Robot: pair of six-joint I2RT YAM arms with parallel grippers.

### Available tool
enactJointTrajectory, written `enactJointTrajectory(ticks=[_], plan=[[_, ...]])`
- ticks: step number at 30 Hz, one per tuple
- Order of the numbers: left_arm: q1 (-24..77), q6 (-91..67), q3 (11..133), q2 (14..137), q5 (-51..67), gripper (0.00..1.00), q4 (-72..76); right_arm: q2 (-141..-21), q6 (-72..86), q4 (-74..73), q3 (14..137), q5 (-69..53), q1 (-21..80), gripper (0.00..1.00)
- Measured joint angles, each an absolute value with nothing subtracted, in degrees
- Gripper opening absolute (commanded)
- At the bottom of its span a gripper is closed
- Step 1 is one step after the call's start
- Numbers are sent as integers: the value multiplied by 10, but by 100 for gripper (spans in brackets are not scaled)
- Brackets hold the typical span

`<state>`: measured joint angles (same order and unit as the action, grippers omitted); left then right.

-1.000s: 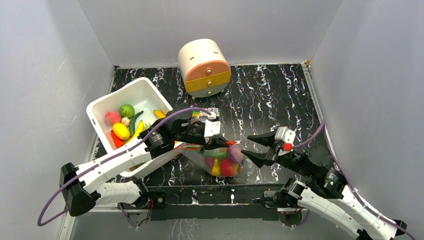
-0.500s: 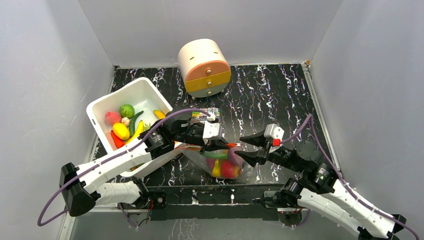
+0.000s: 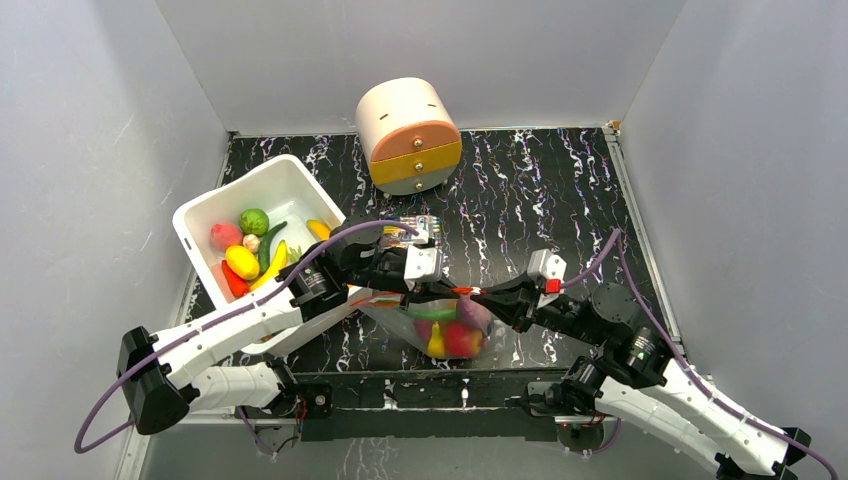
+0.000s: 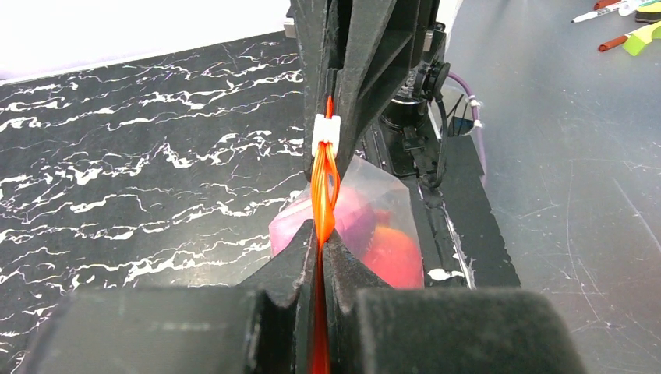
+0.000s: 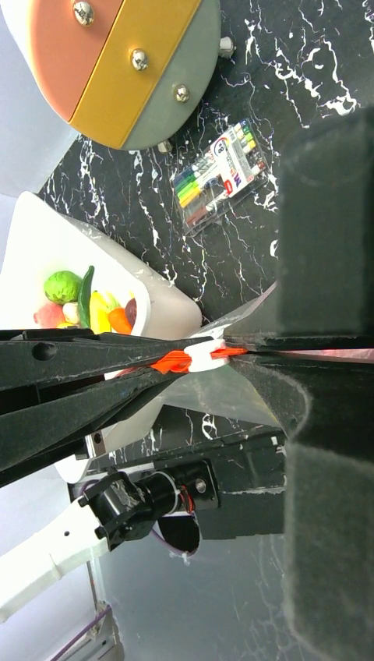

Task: Place the food in the zip-top bag and seal the zipper
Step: Zip the zipper food storage bag.

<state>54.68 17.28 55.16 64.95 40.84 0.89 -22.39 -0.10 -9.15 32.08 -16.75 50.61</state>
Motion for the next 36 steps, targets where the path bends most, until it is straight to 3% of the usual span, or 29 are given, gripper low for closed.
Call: enactJointTrajectory(ticks=[6,8,11,13,19,29,36], plan=[[549,172,540,649,385,2,17,-217,6,-102,321,-166,506,0],[550,173,540,649,378,13,17,-218,9,-103,321,-165,506,0],[550,174,540,649,364,48,11,-219,14,-104,322,-164,506,0],[550,170,540,649,359,54,1,-223,16,-104,324,-165,506,0],[549,150,543,649,368,52,4,-247,17,-103,329,-171,506,0],[549,124,558,651,404,29,45,-267,17,-101,331,-175,506,0],[549,119,559,658,418,28,52,-274,17,-100,332,-175,506,0]])
